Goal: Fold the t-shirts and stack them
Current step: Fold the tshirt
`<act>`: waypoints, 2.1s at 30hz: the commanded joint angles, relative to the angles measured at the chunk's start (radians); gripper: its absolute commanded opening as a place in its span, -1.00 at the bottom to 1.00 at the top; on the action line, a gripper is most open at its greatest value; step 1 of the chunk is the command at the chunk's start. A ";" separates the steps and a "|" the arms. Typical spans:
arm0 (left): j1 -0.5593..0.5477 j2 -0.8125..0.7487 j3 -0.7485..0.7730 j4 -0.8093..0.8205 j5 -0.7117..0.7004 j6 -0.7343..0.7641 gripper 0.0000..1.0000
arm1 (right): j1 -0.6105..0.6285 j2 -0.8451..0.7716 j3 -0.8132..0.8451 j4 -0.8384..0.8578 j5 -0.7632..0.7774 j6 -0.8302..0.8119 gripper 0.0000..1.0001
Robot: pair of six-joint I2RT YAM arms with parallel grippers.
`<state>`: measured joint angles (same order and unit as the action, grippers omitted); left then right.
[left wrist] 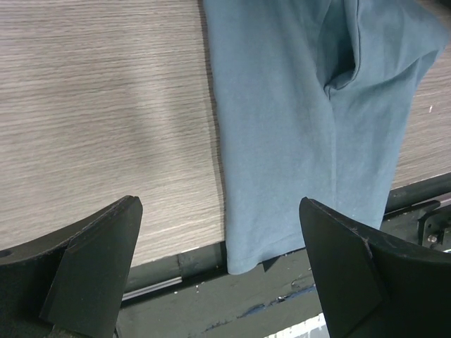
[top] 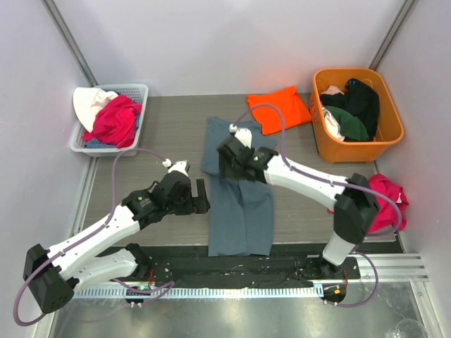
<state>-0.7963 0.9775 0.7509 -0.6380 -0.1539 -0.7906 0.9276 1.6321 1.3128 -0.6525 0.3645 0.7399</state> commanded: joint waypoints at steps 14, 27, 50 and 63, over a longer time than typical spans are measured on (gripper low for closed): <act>0.002 -0.129 -0.035 -0.083 -0.070 -0.055 0.99 | -0.272 0.603 0.540 0.116 -0.055 -0.289 0.43; 0.003 -0.037 0.001 -0.057 -0.101 -0.006 0.99 | -0.337 0.816 0.704 0.071 -0.180 -0.404 0.42; 0.003 -0.026 0.036 -0.058 -0.108 -0.015 0.99 | -0.394 0.709 0.866 0.080 -0.268 -0.462 0.46; 0.003 -0.080 0.030 -0.052 -0.101 -0.032 1.00 | -0.250 0.275 0.288 0.106 -0.207 -0.340 0.48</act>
<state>-0.7963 0.9363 0.7704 -0.7086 -0.2432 -0.8059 0.6136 1.9583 1.7447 -0.5663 0.1211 0.3443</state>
